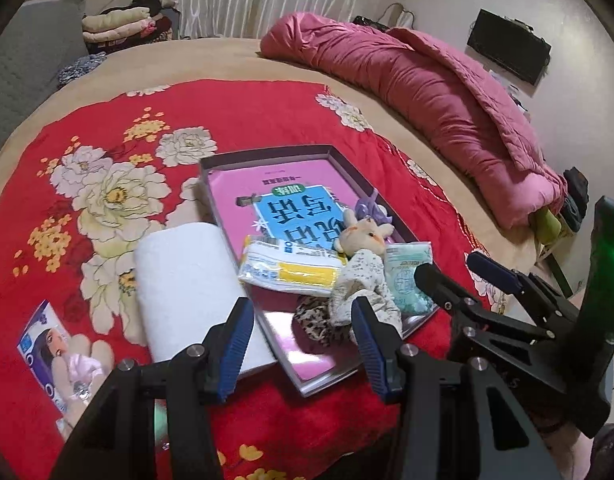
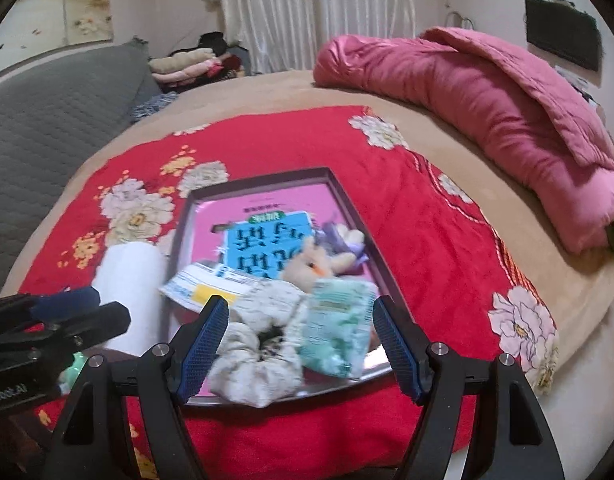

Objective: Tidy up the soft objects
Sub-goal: 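Move both tools past the paper towel roll toward the bagged bunny and blue packet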

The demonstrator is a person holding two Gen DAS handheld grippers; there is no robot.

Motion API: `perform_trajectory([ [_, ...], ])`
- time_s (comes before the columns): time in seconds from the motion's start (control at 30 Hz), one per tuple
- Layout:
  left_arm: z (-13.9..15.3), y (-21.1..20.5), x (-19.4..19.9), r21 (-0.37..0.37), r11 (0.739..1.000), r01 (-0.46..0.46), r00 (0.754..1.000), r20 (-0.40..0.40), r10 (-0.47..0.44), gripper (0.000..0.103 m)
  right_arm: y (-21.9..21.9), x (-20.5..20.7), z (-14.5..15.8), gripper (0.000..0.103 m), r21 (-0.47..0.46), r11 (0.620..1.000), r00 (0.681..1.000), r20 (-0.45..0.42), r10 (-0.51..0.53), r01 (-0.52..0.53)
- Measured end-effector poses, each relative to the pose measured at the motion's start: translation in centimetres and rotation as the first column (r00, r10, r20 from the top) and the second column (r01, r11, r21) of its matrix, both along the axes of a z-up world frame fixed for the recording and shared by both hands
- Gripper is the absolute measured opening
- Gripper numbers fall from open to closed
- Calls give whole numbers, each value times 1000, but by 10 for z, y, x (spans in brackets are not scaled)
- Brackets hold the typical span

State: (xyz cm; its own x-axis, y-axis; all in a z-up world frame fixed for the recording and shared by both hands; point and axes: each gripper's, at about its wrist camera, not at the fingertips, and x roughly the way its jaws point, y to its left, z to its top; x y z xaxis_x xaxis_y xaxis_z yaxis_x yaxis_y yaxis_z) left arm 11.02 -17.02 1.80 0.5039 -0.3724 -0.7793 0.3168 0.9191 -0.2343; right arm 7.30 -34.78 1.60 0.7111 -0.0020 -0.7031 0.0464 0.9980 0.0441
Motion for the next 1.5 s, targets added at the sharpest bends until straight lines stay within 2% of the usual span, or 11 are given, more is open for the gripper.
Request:
perform_trajectory([
  [0.1, 2, 10, -3, -5, 1000, -17, 1000, 7, 18, 53, 7, -2, 7, 76, -4, 1000, 1000, 13, 10, -10],
  [0.2, 4, 19, -7, -9, 999, -35, 999, 13, 35, 72, 10, -4, 12, 76, -13, 1000, 1000, 28, 9, -9],
  [0.23, 4, 21, -9, -12, 999, -39, 999, 15, 39, 73, 11, -5, 14, 76, -15, 1000, 999, 34, 11, -11],
  [0.43, 9, 39, -23, -28, 998, -61, 998, 30, 62, 73, 28, -9, 28, 76, -24, 998, 997, 56, 60, -59],
  [0.6, 12, 81, -31, -52, 990, -135, 990, 32, 136, 73, 52, -15, 41, 76, 4, 992, 989, 78, 129, -129],
  [0.83, 15, 172, -35, -60, 946, -318, 947, 30, 320, 73, 103, -19, 50, 76, 29, 968, 965, 80, 248, -251],
  [1.07, -4, 243, -40, -75, 896, -438, 899, -39, 437, 73, 153, -24, 34, 76, 76, 926, 929, 17, 369, -369],
  [1.27, -31, 264, -44, -66, 868, -491, 869, -97, 484, 73, 187, -30, 12, 76, 100, 891, 892, -47, 449, -443],
  [1.5, -54, 269, -44, -78, 858, -508, 857, -145, 494, 73, 212, -33, -22, 76, 110, 863, 850, -151, 505, -493],
])
